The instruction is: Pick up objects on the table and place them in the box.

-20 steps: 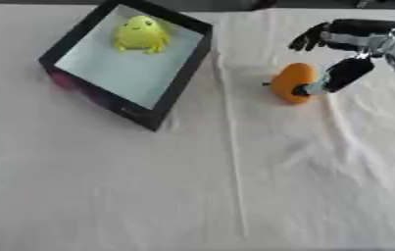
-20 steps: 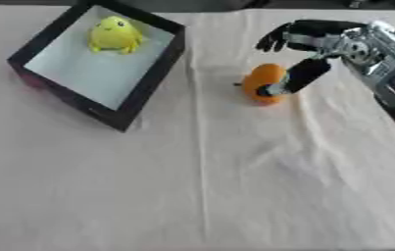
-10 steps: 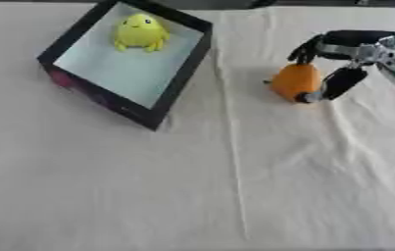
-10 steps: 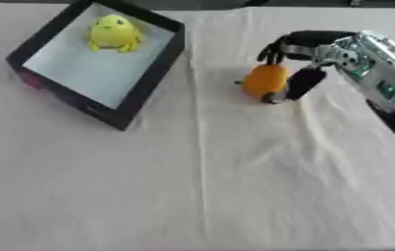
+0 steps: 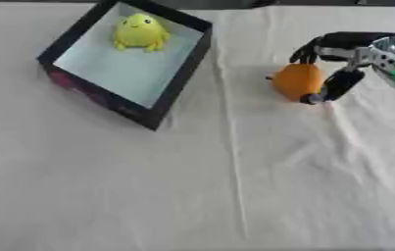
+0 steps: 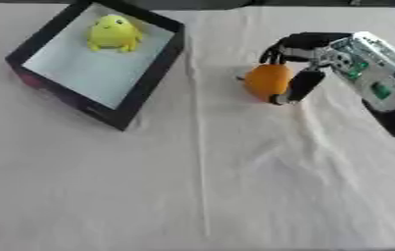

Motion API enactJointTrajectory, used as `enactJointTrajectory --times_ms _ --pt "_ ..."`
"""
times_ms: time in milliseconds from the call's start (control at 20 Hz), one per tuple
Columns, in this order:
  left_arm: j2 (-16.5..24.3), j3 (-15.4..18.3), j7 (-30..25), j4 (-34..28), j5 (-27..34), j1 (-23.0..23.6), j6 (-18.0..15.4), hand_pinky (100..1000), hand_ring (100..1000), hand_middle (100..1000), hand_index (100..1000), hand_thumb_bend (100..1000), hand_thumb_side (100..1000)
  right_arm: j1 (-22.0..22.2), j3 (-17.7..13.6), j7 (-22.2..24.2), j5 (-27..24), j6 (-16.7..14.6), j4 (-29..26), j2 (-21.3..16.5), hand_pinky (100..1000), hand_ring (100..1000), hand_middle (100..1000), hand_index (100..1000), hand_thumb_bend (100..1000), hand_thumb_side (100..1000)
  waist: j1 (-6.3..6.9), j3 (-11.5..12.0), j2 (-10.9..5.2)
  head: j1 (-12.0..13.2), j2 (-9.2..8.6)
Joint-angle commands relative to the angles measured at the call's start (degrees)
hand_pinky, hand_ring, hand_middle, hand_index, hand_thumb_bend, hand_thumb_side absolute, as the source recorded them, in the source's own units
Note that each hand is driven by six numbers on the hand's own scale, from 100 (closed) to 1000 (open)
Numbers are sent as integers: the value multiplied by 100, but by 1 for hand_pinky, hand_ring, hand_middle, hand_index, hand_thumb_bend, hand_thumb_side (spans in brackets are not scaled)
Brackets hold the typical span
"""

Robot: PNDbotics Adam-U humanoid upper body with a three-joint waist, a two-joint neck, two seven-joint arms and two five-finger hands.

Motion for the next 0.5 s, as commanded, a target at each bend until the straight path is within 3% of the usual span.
enactJointTrajectory --times_ms 50,200,250,350,500 --pt "79 -2 -15 -64 22 -34 -8 806 588 781 783 459 639 -128 -58 -138 130 115 -21 -65 809 731 592 773 435 364 9 5 -51 -31 -6" --pt "64 -15 -26 -61 23 -33 -6 806 587 781 784 460 640 -155 -19 -400 304 189 -144 -51 793 694 556 740 430 311 4 -1 -53 -37 -6" --pt "60 -17 -31 -60 24 -31 -5 806 587 781 784 459 640 -172 -22 -495 385 192 -199 -53 783 667 529 699 422 246 5 -2 -57 -35 -6" --pt "62 -13 -30 -62 25 -29 -8 806 586 780 784 459 641 -206 -39 -693 573 175 -348 -64 770 647 514 672 415 198 7 -5 -62 -39 -6" --pt "65 -14 -36 -65 30 -31 -11 806 585 780 784 457 641 -200 -32 -994 805 101 -492 -62 752 627 515 617 410 167 8 1 -63 -40 -6"
